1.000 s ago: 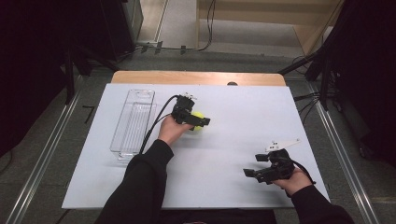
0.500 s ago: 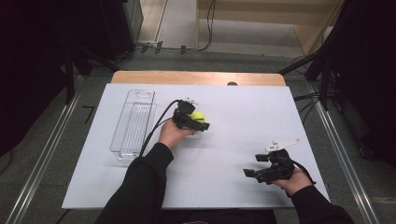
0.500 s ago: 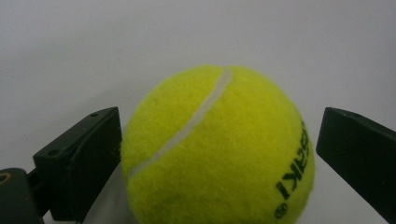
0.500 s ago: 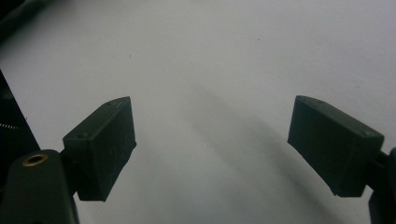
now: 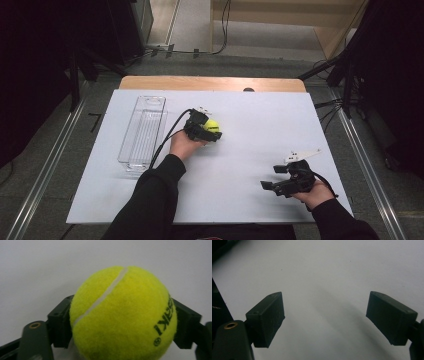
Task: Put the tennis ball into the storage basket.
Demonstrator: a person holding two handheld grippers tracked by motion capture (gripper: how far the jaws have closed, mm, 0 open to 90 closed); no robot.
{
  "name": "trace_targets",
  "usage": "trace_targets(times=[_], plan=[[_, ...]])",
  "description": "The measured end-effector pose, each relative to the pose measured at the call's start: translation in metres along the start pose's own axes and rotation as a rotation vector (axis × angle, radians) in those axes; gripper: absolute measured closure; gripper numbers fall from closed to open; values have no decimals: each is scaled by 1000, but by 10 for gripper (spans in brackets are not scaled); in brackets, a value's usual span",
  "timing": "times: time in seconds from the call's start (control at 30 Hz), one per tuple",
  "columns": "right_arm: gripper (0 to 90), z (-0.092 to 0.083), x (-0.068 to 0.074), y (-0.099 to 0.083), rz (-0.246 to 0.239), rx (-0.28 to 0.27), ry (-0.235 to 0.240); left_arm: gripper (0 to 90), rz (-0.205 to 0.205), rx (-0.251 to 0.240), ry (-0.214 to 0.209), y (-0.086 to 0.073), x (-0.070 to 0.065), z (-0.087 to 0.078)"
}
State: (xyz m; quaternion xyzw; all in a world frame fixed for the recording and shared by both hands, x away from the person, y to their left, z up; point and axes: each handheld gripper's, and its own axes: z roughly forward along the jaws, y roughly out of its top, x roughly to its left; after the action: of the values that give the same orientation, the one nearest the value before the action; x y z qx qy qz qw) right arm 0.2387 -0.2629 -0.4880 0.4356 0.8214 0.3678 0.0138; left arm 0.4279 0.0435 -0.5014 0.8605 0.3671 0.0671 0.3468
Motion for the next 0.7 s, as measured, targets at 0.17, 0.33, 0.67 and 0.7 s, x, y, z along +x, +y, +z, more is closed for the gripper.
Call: trace_targets(times=[0.17,0.33,0.67,0.7], plan=[[131,0,0,0,0,2,0,266,2,0,5,0,-1,0],[131,0,0,0,-1,1,0,270,1,4,-1,0,0,-1],[131,0,0,0,1,1,0,271,-13,13,-17,2,1,-6],[131,0,0,0,1,2,0,271,-13,13,-17,2,1,-6]])
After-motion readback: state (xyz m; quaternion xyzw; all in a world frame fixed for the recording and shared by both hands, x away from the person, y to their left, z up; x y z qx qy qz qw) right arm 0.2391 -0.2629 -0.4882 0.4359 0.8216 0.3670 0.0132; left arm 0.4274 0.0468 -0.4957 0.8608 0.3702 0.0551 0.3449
